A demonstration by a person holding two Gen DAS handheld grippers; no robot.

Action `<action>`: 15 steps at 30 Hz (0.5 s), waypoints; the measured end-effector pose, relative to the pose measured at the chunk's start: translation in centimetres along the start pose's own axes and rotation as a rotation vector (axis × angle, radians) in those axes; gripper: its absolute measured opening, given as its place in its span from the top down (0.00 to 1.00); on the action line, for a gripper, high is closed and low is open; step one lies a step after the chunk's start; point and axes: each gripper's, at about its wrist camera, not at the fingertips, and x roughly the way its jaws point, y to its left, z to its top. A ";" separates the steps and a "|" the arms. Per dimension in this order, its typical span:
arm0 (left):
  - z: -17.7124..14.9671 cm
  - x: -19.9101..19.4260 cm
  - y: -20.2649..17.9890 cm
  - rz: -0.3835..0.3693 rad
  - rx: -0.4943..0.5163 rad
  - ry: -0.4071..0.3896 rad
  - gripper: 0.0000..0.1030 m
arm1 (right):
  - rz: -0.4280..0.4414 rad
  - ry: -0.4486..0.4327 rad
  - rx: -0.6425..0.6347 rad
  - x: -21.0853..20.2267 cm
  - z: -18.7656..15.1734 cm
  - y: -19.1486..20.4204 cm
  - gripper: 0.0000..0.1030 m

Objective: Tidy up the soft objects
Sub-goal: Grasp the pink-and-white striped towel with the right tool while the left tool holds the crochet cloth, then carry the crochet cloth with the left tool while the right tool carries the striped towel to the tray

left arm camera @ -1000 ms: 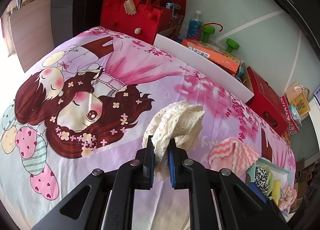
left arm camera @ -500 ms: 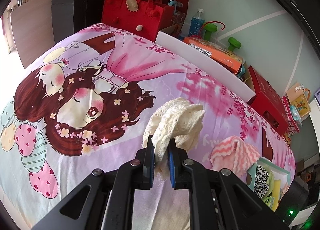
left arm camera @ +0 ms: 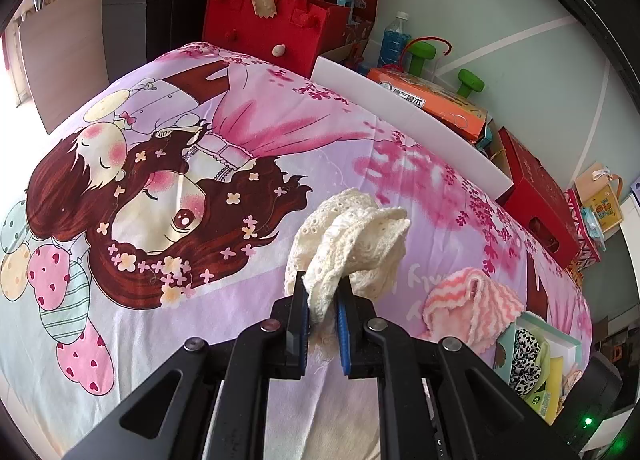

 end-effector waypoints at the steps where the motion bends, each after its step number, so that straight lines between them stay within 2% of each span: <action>1: 0.0 0.0 0.0 0.000 0.000 0.000 0.88 | 0.002 -0.003 0.000 -0.1 0.0 0.0 0.93; 10: 0.3 -0.8 -0.2 -0.026 0.005 -0.028 0.88 | 0.021 -0.066 0.000 -1.8 0.4 0.2 0.94; 15: 0.8 -2.9 -0.9 -0.083 0.017 -0.097 0.88 | 0.025 -0.215 0.002 -6.4 1.2 0.0 0.94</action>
